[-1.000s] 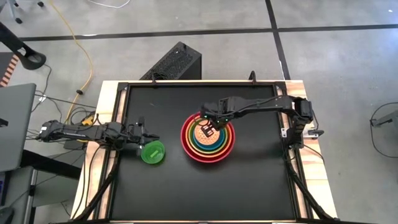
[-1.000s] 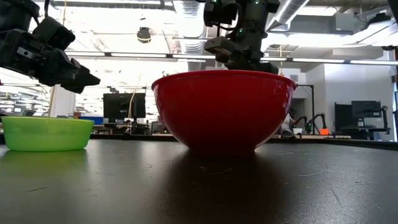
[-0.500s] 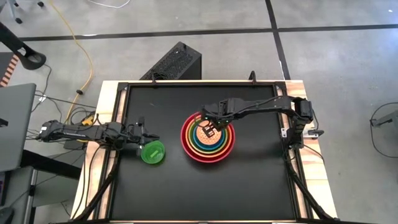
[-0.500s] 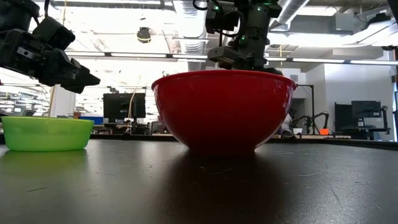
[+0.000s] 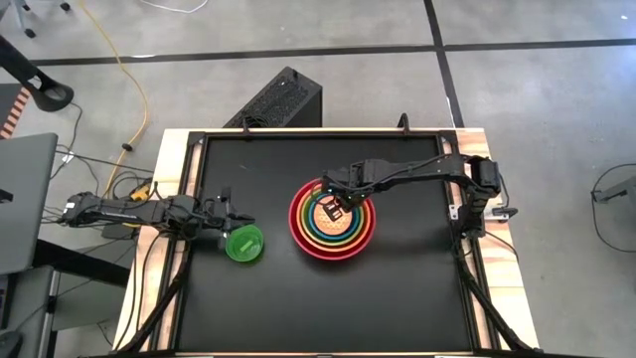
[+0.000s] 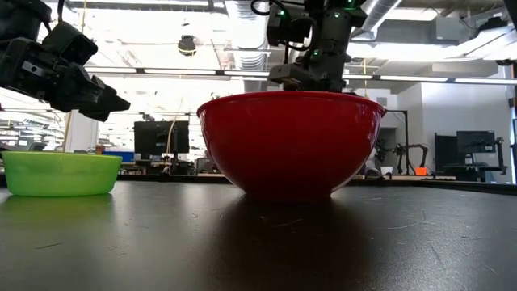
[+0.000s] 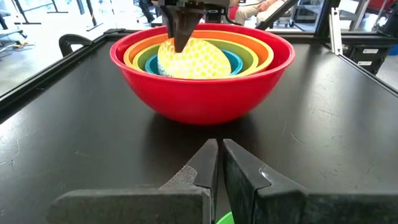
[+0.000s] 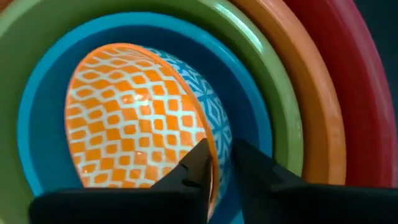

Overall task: Nest bowls inside each other
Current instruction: Stack the orange patterned bowl into the blue bowl, then stack the light green bowl into the orange patterned bowl

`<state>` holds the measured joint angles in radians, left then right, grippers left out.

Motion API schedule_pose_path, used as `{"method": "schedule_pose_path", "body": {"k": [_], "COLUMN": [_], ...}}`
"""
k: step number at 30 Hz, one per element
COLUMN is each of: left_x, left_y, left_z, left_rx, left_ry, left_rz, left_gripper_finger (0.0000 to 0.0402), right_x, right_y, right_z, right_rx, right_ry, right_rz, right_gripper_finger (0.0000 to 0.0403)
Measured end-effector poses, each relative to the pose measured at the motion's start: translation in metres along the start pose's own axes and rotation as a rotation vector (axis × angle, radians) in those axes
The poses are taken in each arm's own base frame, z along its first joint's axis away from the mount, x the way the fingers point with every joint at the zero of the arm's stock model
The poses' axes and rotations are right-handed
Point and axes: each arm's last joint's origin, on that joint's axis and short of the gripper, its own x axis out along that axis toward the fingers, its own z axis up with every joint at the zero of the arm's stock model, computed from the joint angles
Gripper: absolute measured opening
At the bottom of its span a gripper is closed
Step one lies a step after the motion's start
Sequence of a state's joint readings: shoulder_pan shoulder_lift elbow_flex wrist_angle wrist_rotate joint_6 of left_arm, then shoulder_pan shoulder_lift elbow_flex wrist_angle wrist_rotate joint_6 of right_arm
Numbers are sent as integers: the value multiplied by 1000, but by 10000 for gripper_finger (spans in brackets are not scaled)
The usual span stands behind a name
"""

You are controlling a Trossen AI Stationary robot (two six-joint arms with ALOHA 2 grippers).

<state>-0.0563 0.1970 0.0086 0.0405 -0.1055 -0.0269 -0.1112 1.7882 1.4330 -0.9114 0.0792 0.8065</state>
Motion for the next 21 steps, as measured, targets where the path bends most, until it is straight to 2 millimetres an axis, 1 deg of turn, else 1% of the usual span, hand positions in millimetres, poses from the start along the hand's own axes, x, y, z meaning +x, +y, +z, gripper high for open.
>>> {"method": "schedule_pose_path", "body": {"k": [5, 7, 10, 14, 17, 19, 21], "left_x": [0, 0, 0, 0, 0, 0, 0], "left_y": [0, 0, 0, 0, 0, 0, 0], "left_z": [0, 0, 0, 0, 0, 0, 0], "left_rx": [0, 0, 0, 0, 0, 0, 0], "left_ry": [0, 0, 0, 0, 0, 0, 0], "left_rz": [0, 0, 0, 0, 0, 0, -1], "left_gripper_finger": [13, 13, 13, 13, 13, 13, 13], "right_x": [-2, -8, -22, -49, -71, -83, -91], "right_y": [-1, -1, -1, 4, 15, 28, 45], "right_z": [1, 3, 9, 20, 28, 30, 30], "right_rx": [-14, -24, -42, -58, -61, -78, -113], "right_ry": [2, 6, 10, -21, -91, -161, -246], "right_rz": [-2, -8, -15, 12, 81, 160, 261], "right_gripper_finger": [124, 141, 161, 174, 175, 174, 174]}}
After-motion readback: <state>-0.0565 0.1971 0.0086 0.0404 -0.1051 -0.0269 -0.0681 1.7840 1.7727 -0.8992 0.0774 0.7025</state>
